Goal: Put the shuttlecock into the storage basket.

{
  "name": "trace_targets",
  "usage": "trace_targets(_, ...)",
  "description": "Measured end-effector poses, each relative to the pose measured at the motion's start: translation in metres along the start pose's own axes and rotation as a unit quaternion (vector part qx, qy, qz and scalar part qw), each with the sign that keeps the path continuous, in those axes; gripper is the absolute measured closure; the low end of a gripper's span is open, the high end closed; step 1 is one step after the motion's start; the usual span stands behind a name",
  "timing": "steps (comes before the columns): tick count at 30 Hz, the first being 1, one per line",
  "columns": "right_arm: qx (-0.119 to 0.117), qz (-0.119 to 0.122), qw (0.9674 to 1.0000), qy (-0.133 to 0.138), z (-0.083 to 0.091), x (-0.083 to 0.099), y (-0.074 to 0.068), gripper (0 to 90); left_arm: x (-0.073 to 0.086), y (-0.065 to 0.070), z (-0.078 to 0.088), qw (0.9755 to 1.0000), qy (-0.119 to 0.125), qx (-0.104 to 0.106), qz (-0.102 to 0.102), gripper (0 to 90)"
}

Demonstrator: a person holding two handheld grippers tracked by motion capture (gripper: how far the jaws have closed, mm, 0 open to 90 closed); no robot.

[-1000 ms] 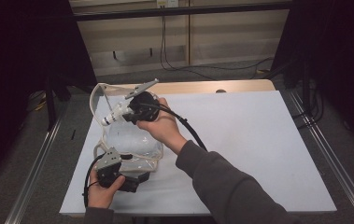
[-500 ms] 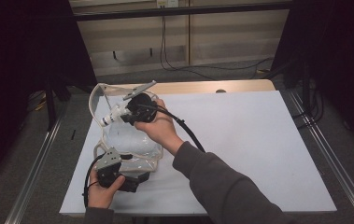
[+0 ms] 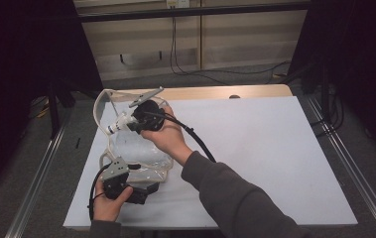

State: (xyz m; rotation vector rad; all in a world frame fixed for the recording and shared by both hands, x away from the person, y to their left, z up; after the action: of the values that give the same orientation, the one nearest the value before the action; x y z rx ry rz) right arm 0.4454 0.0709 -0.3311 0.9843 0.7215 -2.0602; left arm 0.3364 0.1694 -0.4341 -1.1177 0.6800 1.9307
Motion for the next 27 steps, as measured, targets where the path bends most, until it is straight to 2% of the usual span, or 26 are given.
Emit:
trace_targets(14, 0.003, -0.009, 1.0000, 0.001, -0.0059, 0.0014, -0.0035, 88.2, -0.0002, 0.0000, -0.0002, 1.0000, 0.000, -0.001, 0.002, 0.9)
trace_targets(19, 0.010, -0.001, 0.9999, -0.005, -0.0076, 0.0016, -0.0038, 88.3, 0.0000, -0.0002, -0.0002, 1.0000, -0.001, 0.000, 0.001, 0.9)
trace_targets(27, 0.011, -0.005, 0.9999, -0.003, -0.0077, 0.0007, -0.0029, 88.3, -0.0003, 0.0000, -0.0002, 1.0000, 0.000, -0.001, 0.001, 0.9)
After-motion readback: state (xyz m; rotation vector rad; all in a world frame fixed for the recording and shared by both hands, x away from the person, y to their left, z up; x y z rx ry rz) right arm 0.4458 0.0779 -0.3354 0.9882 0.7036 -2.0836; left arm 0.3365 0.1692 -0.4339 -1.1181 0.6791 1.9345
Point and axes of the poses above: each handheld gripper's, and its own axes: z roughly backward along the jaws, x roughly out of its underside, y roughly to its right, the point moved 4 cm from there along -z, roughly forward along the jaws, and after that the axes turned 5 degrees about -z, right-handed, at the moved point
